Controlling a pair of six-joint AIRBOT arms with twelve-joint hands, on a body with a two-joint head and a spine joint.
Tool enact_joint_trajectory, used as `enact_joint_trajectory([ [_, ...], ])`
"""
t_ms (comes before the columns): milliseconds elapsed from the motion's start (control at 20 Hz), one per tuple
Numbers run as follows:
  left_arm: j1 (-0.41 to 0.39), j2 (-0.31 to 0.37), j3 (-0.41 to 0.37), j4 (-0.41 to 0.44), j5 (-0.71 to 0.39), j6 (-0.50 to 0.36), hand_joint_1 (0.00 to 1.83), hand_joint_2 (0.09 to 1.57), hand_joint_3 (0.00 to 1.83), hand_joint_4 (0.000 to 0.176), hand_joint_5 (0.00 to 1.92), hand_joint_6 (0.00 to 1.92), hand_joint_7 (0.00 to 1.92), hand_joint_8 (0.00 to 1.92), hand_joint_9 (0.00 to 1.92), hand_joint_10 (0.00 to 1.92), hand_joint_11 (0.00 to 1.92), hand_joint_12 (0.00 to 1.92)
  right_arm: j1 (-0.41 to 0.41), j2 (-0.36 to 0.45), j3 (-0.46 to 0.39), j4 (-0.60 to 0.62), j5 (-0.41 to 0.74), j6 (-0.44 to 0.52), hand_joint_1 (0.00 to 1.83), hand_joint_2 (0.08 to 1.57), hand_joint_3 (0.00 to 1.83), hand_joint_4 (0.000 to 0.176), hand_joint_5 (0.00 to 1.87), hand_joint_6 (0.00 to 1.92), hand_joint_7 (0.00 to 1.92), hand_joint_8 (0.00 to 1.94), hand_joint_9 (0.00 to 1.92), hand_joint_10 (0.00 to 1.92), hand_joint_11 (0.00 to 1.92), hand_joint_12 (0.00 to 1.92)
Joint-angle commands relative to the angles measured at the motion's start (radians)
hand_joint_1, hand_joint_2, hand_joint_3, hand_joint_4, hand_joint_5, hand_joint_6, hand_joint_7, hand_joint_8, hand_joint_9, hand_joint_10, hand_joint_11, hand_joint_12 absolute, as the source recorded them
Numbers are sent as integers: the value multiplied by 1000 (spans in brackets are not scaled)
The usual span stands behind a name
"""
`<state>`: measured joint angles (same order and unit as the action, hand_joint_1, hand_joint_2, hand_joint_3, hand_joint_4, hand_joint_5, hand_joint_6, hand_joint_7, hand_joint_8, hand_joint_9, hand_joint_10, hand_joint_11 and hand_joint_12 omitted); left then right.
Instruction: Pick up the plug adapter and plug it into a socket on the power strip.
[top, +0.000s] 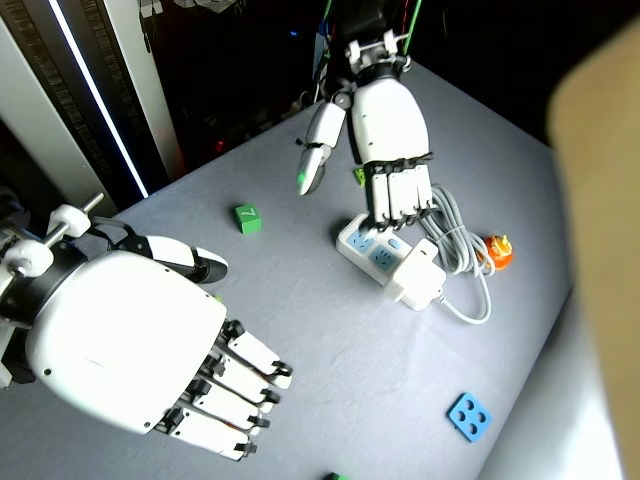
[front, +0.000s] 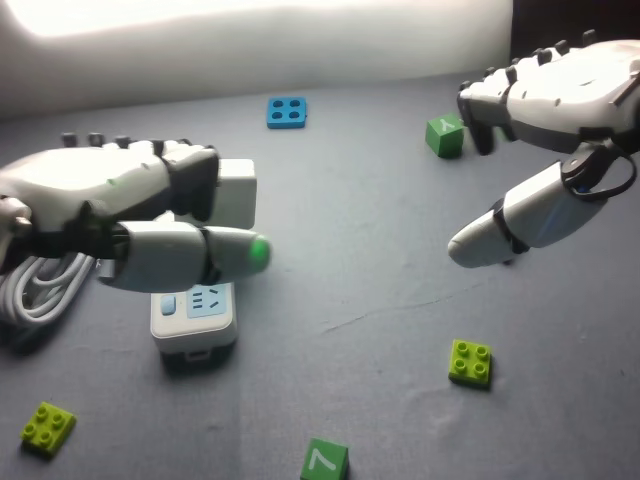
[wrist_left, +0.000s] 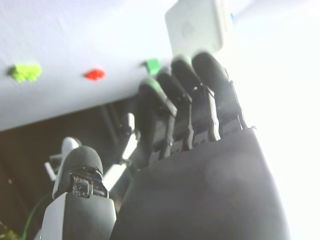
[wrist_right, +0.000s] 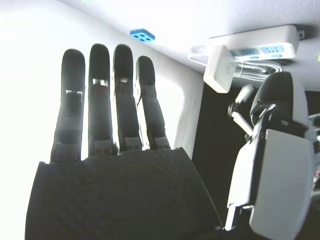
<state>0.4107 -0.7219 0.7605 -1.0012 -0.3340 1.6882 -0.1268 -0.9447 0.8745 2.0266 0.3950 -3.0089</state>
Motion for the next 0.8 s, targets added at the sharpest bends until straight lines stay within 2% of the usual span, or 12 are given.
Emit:
enact_joint_trajectory([
  [0, -23, 13, 8, 25, -29, 11, 8, 1182, 1, 0, 0, 1920, 0, 1921, 0, 1921, 10, 1921, 14, 12, -6, -32, -22, 0, 374, 785, 2, 0, 0, 1801, 0, 1936, 0, 1919, 0, 1919],
  [100, -55, 17, 20, 25, 0, 36, 0, 1174, 0, 0, 132, 1921, 105, 1921, 146, 1921, 177, 1921, 18, 23, -20, -34, -22, 0, 347, 801, 5, 0, 0, 1916, 0, 1941, 23, 1921, 0, 1921],
  [150, -73, 10, 29, 25, 15, 44, 0, 1187, 2, 0, 431, 1921, 412, 1921, 339, 1921, 311, 1921, 22, 24, -24, -40, -22, 0, 346, 806, 4, 0, 0, 1920, 0, 1941, 64, 1921, 86, 1921],
  [200, -88, 4, 35, 25, 25, 57, 3, 1176, 0, 0, 1024, 1921, 984, 1921, 761, 1921, 545, 1921, 25, 24, -26, -42, -21, 0, 348, 811, 3, 6, 34, 1921, 0, 1941, 82, 1921, 159, 1921],
  [300, -125, -15, 53, 25, 48, 82, 58, 1157, 0, 0, 1452, 1921, 1473, 1921, 1394, 1921, 1246, 1921, 30, 25, -29, -44, -16, 0, 279, 842, 5, 0, 295, 1921, 309, 1941, 374, 1921, 464, 1921],
  [350, -140, -21, 61, 25, 52, 87, 146, 1129, 0, 68, 1491, 1921, 1546, 1921, 1547, 1921, 1466, 1921, 31, 25, -30, -44, -10, 0, 189, 884, 10, 0, 740, 1921, 755, 1941, 679, 1921, 666, 1921],
  [400, -149, -23, 65, 25, 52, 93, 150, 1133, 2, 88, 1506, 1921, 1568, 1921, 1612, 1921, 1580, 1921, 30, 26, -31, -44, -8, 0, 177, 892, 5, 0, 1026, 1921, 1077, 1941, 974, 1921, 899, 1921],
  [450, -163, -27, 69, 25, 53, 104, 108, 1141, 1, 25, 1581, 1921, 1626, 1921, 1673, 1921, 1657, 1921, 28, 31, -34, -44, -7, 0, 179, 911, 5, 0, 1307, 1921, 1358, 1941, 1274, 1921, 1175, 1921],
  [500, -175, -29, 71, 25, 53, 119, 135, 1152, 1, 0, 1631, 1921, 1672, 1921, 1731, 1921, 1732, 1921, 27, 35, -36, -44, -7, 0, 139, 935, 8, 0, 1449, 1921, 1498, 1941, 1452, 1921, 1357, 1921],
  [650, -218, -46, 68, 25, 44, 159, 76, 1245, 22, 0, 1655, 1921, 1710, 1921, 1776, 1921, 1791, 1921, 24, 41, -36, -44, -1, 0, 133, 959, 1, 0, 1496, 1921, 1552, 1941, 1524, 1921, 1458, 1921],
  [700, -228, -53, 68, 25, 38, 168, 519, 1326, 21, 0, 1640, 1921, 1722, 1921, 1812, 1921, 1865, 1921, 25, 42, -37, -45, 4, 0, 195, 1082, 8, 0, 1501, 1921, 1582, 1941, 1560, 1921, 1505, 1921],
  [750, -236, -59, 70, 25, 38, 168, 1013, 1353, 14, 70, 1577, 1921, 1686, 1921, 1757, 1921, 1811, 1921, 25, 44, -38, -45, 8, 0, 640, 1288, 40, 0, 1435, 1921, 1590, 1941, 1605, 1921, 1603, 1921],
])
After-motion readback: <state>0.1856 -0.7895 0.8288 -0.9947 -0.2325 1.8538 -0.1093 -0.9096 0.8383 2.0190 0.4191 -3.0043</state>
